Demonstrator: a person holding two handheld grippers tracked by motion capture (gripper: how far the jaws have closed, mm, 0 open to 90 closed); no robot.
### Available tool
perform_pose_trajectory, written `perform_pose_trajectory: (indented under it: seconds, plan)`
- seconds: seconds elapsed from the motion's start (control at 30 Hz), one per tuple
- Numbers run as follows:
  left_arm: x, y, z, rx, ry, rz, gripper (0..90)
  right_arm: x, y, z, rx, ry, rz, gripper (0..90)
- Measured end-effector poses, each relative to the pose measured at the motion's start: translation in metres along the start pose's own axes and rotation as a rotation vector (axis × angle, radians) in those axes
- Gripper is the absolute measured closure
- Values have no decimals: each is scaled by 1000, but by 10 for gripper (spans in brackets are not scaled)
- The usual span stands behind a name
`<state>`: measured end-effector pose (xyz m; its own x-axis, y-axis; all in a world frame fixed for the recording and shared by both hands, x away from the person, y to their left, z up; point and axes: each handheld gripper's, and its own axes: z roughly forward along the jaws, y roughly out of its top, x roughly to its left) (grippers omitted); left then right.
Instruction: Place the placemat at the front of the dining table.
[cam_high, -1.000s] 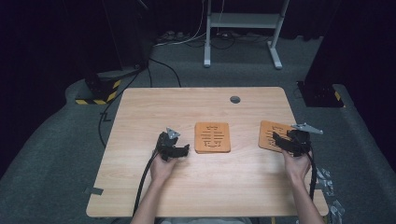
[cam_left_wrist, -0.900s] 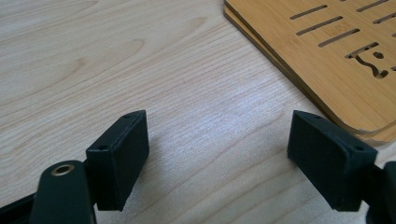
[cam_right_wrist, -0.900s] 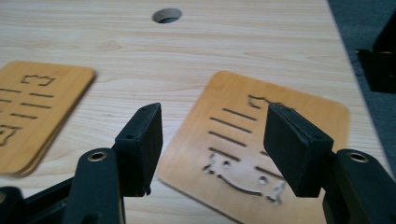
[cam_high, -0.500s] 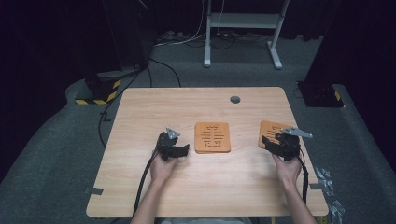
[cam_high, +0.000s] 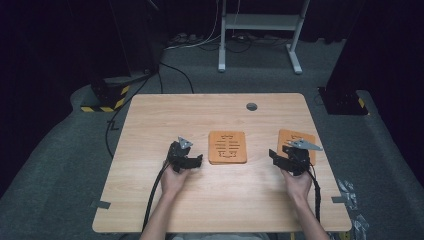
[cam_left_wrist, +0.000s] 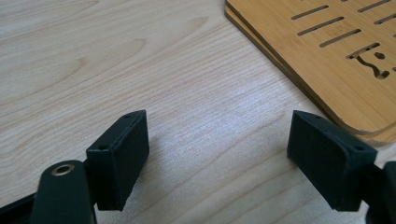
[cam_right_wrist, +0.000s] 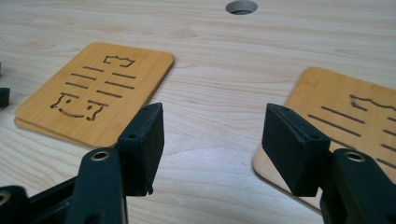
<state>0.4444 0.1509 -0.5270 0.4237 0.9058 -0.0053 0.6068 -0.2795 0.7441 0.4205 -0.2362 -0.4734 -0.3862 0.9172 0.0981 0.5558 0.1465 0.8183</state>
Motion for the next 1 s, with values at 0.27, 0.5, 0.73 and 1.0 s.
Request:
perform_pose_trajectory:
  seconds: [0.27,0.5,0.73,1.0]
  plan:
    - [0,0,0,0,0,1,208,11,-3,6,1,29,-1,394]
    - [0,0,0,0,0,1,208,20,-6,11,10,50,-8,397]
    - [0,0,0,0,0,1,208,29,-13,19,38,55,-23,397]
    - [0,0,0,-1,0,0,208,38,-21,32,75,46,-57,391]
